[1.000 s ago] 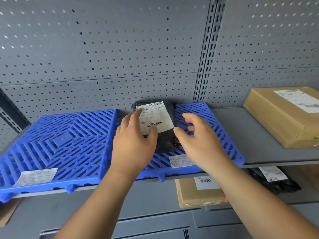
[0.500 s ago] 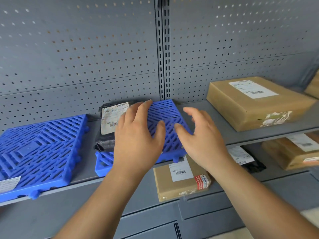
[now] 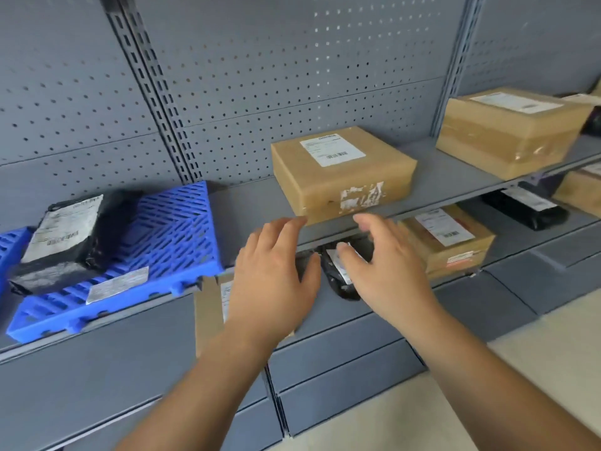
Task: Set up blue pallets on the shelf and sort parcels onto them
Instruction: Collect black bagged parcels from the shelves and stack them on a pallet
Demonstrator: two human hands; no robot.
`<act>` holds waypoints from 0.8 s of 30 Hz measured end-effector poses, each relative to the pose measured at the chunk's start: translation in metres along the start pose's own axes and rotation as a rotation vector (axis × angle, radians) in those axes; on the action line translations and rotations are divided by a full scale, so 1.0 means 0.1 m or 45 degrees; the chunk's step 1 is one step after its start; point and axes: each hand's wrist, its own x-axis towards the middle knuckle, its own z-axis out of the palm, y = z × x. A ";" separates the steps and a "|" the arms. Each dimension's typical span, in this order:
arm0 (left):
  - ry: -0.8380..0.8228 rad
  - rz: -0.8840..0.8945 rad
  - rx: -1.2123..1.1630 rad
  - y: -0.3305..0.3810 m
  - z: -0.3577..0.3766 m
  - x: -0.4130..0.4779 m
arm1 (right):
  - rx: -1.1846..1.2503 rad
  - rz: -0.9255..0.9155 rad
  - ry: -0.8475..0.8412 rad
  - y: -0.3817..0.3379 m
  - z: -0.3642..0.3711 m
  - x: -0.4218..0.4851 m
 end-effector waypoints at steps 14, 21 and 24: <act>-0.542 -0.052 0.054 0.17 1.57 0.04 | 0.048 0.412 -0.174 1.51 -0.11 0.15; -0.741 -0.199 -0.014 -0.13 2.26 0.31 | 0.015 0.547 -0.280 2.05 0.34 0.58; -0.809 -0.285 -0.024 -0.24 2.47 0.40 | -0.013 0.582 -0.342 2.25 0.52 0.74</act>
